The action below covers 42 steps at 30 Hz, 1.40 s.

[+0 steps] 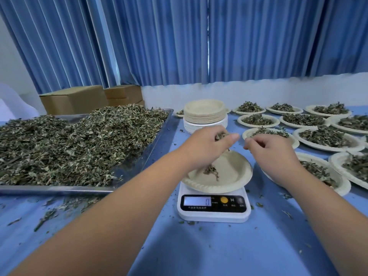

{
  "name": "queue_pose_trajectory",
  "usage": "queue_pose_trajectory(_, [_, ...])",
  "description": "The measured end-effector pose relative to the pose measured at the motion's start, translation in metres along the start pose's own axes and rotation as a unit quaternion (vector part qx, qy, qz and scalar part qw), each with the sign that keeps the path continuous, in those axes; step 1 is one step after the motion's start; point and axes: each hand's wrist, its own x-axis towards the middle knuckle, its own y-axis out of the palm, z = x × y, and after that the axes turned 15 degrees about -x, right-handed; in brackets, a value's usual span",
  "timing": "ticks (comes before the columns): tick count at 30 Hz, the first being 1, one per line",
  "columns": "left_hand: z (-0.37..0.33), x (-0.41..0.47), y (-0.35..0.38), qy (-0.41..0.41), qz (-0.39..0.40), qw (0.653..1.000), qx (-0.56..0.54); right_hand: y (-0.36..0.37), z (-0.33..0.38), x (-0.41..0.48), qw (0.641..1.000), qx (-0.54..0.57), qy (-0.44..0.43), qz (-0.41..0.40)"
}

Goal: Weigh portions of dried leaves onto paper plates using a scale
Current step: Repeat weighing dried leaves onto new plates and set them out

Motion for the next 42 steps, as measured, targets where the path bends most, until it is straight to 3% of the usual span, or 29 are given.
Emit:
queue_pose_trajectory(8, [0.015, -0.019, 0.000, 0.027, 0.107, 0.990, 0.089, 0.000, 0.002, -0.003, 1.000, -0.016, -0.019, 0.013])
queue_pose_trajectory(12, [0.013, -0.028, -0.013, 0.047, 0.047, 0.994, 0.086, -0.002, 0.004, -0.005, 0.999, -0.028, -0.023, 0.017])
queue_pose_trajectory(14, [0.018, -0.031, -0.030, 0.024, -0.019, 0.987, 0.155, -0.003, 0.004, -0.006, 0.999, -0.029, -0.023, 0.020])
queue_pose_trajectory(17, [0.033, -0.042, -0.064, -0.042, -0.127, 0.960, 0.247, -0.004, 0.004, -0.006, 0.999, -0.026, -0.018, 0.022])
queue_pose_trajectory(19, [0.046, -0.052, -0.085, -0.121, -0.151, 0.936, 0.295, -0.003, 0.005, -0.007, 0.999, -0.025, -0.016, 0.023])
queue_pose_trajectory(23, [0.072, -0.065, -0.115, -0.345, -0.109, 0.854, 0.373, -0.002, 0.006, -0.006, 0.999, -0.024, -0.012, 0.026])
queue_pose_trajectory(26, [0.087, -0.067, -0.125, -0.437, -0.069, 0.818, 0.368, -0.001, 0.006, -0.007, 0.999, -0.027, -0.011, 0.029])
queue_pose_trajectory(31, [0.087, -0.068, -0.124, -0.384, 0.023, 0.860, 0.334, -0.001, 0.005, -0.006, 0.999, -0.024, -0.009, 0.028])
queue_pose_trajectory(36, [0.079, -0.070, -0.130, -0.253, -0.094, 0.937, 0.220, -0.002, 0.004, -0.006, 0.999, -0.022, -0.003, 0.030])
queue_pose_trajectory(39, [0.079, -0.076, -0.133, -0.199, -0.124, 0.941, 0.244, -0.001, 0.004, -0.006, 0.999, -0.015, -0.003, 0.028])
queue_pose_trajectory(42, [0.080, -0.081, -0.132, -0.239, -0.028, 0.911, 0.335, 0.000, 0.005, -0.006, 0.999, -0.018, -0.005, 0.030])
